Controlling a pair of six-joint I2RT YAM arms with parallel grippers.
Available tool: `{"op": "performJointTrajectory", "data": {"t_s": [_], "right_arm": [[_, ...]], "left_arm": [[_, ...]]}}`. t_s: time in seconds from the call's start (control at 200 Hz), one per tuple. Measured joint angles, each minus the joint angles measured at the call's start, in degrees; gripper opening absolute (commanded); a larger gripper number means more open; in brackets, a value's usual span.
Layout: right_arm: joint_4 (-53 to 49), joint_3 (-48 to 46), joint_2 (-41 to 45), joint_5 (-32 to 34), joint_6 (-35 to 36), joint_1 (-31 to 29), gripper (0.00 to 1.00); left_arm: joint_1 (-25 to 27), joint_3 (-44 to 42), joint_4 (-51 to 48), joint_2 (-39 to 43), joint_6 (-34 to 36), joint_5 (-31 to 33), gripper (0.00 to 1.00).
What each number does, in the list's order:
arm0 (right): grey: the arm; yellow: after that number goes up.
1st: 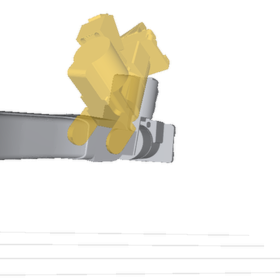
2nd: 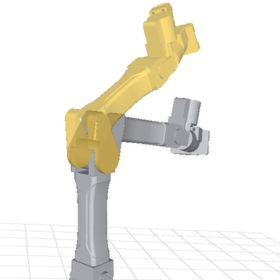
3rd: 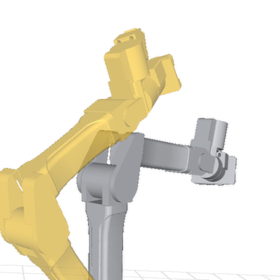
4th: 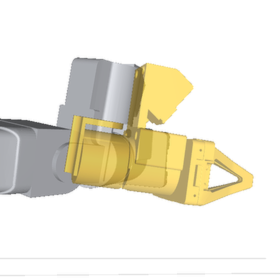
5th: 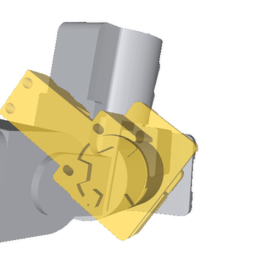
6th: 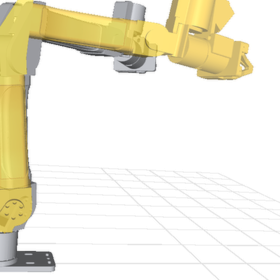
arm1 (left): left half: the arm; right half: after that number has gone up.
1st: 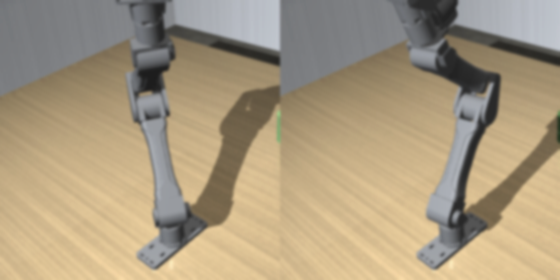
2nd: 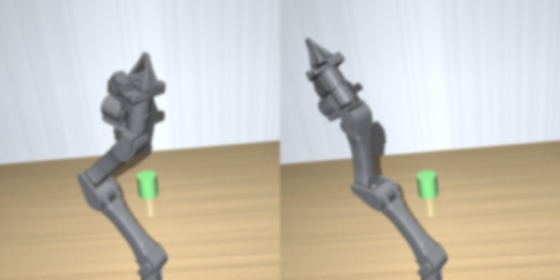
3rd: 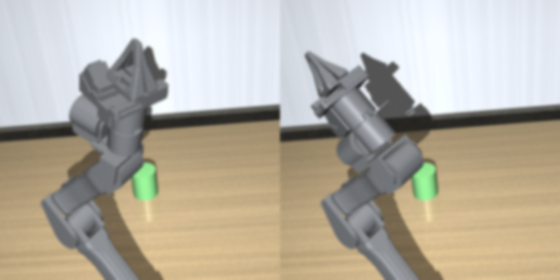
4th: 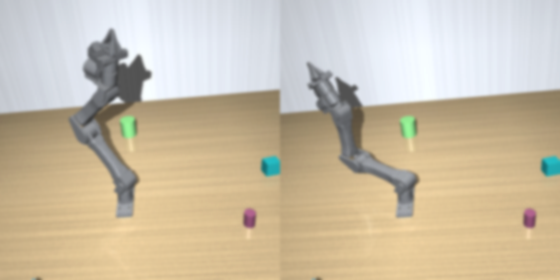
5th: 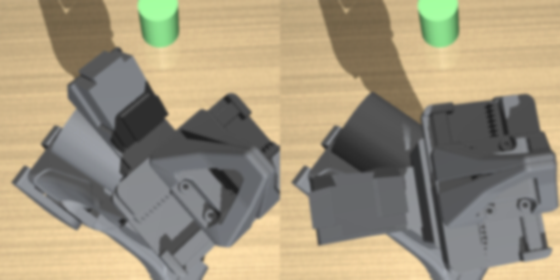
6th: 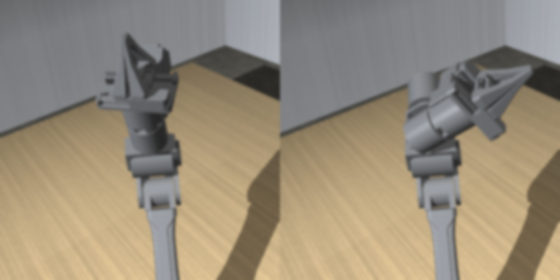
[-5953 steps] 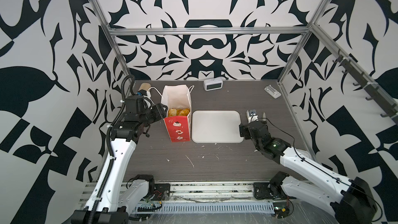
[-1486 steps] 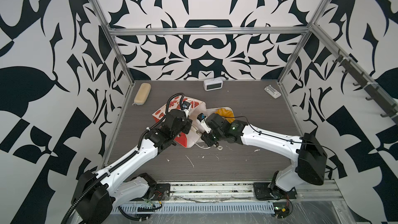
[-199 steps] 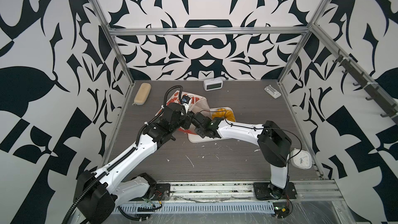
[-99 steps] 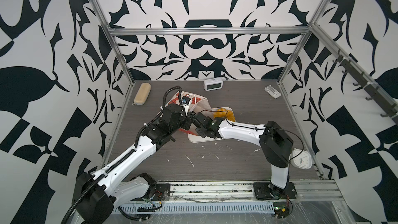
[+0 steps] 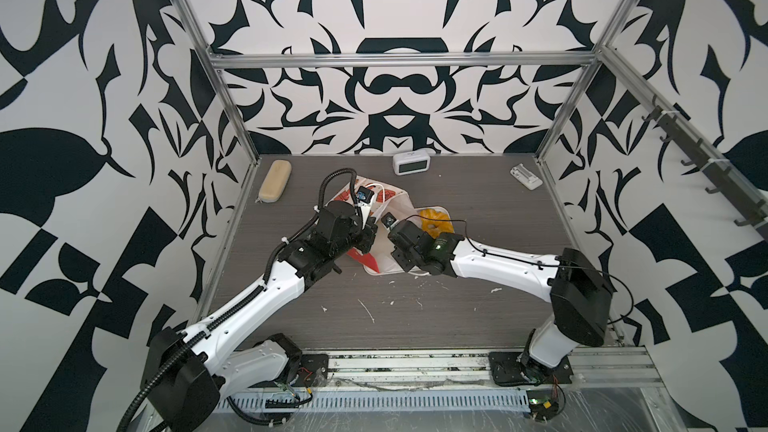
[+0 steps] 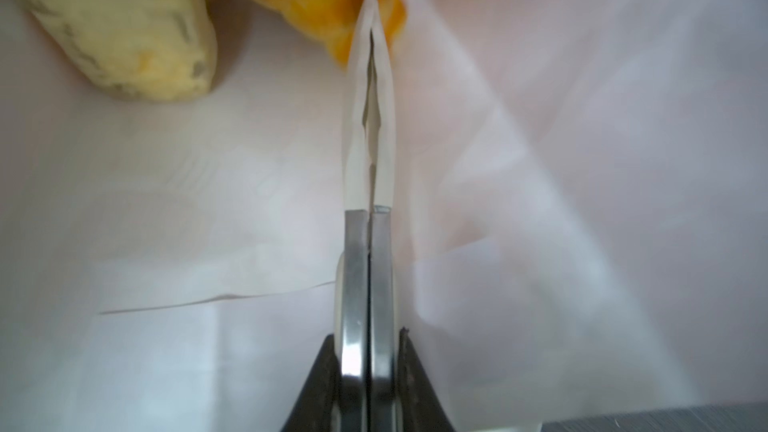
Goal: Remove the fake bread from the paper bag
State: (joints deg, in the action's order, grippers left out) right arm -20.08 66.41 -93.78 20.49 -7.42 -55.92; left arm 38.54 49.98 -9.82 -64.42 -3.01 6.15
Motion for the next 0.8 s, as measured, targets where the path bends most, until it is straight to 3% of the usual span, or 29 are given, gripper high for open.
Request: {"op": "performJointTrajectory", "data": {"t_s": [0.315,0.51,0.8], "right_arm": [[0.35,-2.12,3.85,-2.43,-1.7,-0.37,0.18],[0.09,-4.72,5.7,-3.41,0.61,-0.37,0.41],[-1.29,-4.04,5.75,-4.24,8.11,0.57,0.46]], "left_arm": [[0.02,0.0,-0.09,-0.63,0.04,-0.57,0.0],[0.02,0.0,-0.33,-0.7,0.09,-1.27,0.0],[0.02,0.0,-0.44,-0.92,0.31,-1.99,0.0]]}}
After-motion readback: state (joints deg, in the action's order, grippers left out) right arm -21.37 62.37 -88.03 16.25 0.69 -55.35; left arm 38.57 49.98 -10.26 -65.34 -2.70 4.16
